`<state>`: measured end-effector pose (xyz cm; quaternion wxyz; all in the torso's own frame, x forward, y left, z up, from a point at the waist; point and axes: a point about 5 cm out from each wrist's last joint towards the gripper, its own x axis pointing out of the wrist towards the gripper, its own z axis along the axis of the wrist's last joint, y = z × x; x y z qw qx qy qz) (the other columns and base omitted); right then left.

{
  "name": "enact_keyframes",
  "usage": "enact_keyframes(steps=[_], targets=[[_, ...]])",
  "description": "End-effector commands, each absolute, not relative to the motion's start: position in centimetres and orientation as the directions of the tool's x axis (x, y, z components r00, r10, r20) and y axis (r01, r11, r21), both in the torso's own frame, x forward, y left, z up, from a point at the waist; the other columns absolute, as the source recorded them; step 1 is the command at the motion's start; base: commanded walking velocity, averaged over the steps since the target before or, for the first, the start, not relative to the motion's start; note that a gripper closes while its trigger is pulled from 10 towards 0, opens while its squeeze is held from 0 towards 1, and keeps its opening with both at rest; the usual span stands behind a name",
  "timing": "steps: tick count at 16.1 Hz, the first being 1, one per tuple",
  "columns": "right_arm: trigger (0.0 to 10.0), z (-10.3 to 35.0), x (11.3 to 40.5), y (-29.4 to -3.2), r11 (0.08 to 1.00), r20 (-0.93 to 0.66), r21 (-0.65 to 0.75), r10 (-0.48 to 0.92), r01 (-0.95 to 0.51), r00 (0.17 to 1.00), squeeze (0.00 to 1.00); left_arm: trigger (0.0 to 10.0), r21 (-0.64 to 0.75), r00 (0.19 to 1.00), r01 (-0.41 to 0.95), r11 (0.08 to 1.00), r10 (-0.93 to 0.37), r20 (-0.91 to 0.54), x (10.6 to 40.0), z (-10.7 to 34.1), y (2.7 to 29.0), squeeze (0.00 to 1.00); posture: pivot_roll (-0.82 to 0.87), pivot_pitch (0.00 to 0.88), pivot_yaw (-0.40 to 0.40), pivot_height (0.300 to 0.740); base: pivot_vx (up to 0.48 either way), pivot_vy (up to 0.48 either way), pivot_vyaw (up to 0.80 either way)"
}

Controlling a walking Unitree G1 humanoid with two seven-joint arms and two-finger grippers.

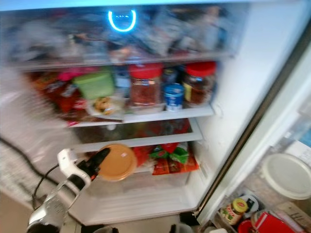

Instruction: Restocking fridge

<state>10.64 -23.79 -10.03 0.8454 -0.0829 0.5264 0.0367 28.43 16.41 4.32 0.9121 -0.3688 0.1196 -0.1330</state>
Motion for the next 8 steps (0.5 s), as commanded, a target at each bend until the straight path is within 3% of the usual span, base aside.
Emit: enact_keyframes(steps=[1,8], targets=[[10.0,-9.9,11.1,-23.8,0.983,-0.888,-0.105,-0.025,-0.151,0.46,0.0,10.0,-0.703,0.927,0.192,0.685,-0.362,-0.101,28.8,4.8,15.8,0.0,0.01,0.0,0.013,0.652,0.296,0.0,0.0],[10.0,-9.9,11.1,-23.7,0.983,-0.888,-0.104,-0.023,-0.152,0.46,0.0,10.0,-0.729,0.938,0.217,0.65,-0.345,-0.028,30.3,6.1,15.6,0.0,0.01,0.0,0.012,0.652,0.29,0.0,0.0]])
